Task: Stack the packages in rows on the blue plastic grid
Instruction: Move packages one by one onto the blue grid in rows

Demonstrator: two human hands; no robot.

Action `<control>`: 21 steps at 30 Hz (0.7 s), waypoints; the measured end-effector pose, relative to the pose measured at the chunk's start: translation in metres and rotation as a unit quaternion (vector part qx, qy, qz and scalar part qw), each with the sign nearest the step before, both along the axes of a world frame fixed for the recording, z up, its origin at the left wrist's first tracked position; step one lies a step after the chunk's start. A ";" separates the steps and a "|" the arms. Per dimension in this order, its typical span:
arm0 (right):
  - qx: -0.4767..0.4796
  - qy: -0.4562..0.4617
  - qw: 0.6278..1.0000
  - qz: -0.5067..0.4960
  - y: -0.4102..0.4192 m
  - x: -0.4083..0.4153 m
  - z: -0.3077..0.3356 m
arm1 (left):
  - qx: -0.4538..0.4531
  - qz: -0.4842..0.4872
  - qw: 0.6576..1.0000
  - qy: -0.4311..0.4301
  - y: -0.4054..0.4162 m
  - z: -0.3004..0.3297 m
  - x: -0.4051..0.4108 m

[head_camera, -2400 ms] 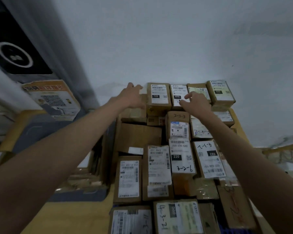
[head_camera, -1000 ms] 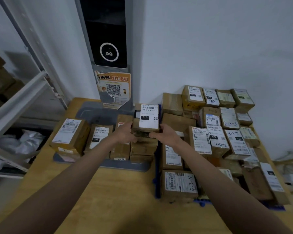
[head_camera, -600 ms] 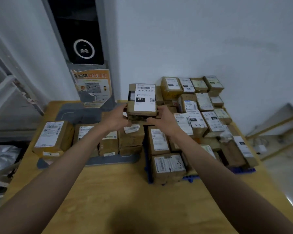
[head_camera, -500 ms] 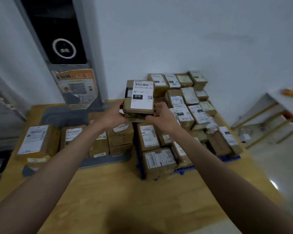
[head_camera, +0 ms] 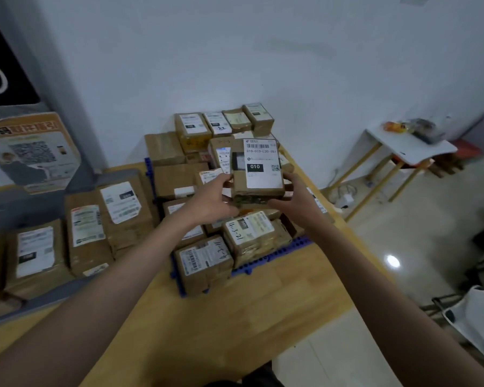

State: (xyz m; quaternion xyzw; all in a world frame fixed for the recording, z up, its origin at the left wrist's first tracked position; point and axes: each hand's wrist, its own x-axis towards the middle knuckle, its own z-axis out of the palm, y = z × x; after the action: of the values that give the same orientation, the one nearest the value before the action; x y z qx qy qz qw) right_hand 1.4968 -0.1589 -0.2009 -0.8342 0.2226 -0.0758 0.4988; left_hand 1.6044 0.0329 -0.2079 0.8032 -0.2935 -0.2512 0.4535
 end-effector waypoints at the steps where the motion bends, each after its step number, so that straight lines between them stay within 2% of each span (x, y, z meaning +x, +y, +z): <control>1: -0.006 0.006 1.000 0.000 -0.011 -0.002 -0.002 | 0.006 -0.002 1.000 0.000 -0.011 -0.002 -0.003; 14: 0.023 0.049 0.998 -0.022 -0.187 -0.023 -0.056 | 0.085 -0.012 0.996 0.020 -0.190 -0.039 -0.034; 21: 0.018 0.099 0.995 -0.020 -0.260 -0.034 -0.098 | 0.149 -0.024 0.986 0.067 -0.265 -0.079 -0.052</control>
State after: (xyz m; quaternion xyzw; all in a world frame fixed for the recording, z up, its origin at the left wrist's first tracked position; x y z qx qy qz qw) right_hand 1.4625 -0.4193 -0.2984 -0.8238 0.2888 0.0017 0.4878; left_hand 1.5528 -0.2324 -0.2873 0.8358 -0.2412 -0.3561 0.3413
